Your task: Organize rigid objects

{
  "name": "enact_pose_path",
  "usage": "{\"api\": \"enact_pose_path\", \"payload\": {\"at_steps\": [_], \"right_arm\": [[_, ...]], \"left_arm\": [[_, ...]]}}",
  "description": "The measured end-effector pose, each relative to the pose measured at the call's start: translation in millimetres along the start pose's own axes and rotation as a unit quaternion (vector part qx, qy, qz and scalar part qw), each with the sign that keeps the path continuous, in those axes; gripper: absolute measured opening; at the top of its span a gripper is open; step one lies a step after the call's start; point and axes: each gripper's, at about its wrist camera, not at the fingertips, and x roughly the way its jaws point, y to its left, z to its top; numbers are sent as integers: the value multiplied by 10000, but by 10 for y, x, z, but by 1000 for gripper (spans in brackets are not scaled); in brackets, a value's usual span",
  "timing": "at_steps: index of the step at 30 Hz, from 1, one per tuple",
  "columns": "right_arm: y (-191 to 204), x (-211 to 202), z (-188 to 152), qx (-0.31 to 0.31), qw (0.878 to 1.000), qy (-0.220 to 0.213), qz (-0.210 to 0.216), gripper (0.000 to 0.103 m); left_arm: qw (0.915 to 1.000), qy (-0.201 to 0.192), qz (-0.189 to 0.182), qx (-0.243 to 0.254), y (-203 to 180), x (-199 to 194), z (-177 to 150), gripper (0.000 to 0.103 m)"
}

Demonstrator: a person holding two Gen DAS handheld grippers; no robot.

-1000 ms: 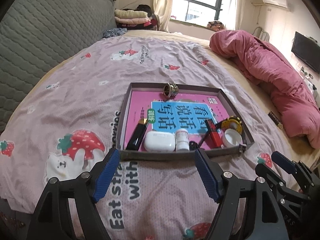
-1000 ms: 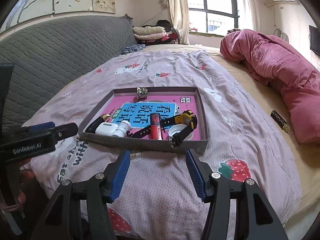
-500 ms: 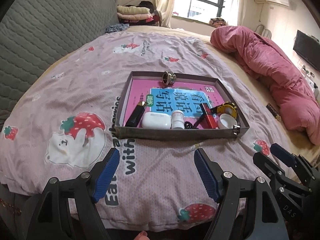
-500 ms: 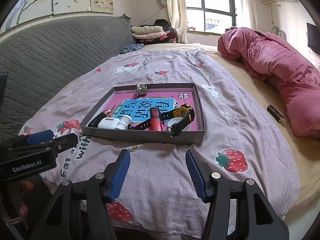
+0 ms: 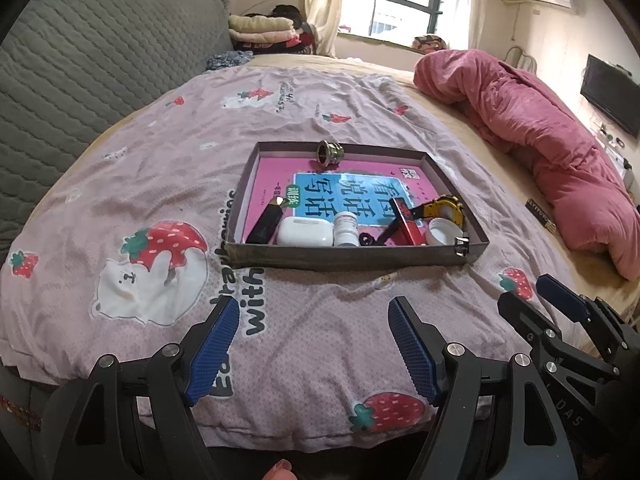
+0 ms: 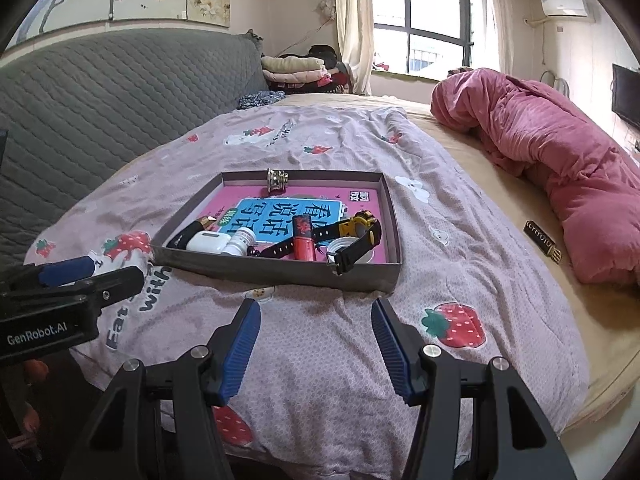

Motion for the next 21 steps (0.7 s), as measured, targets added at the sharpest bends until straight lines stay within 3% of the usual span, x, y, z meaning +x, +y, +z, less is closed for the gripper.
{"api": "enact_pose_path", "payload": {"at_steps": [21], "right_arm": [[-4,458,-99,-13,9993,373,62,57]], "left_arm": [[9995,294,68,-44,19,453,-104,78]]}}
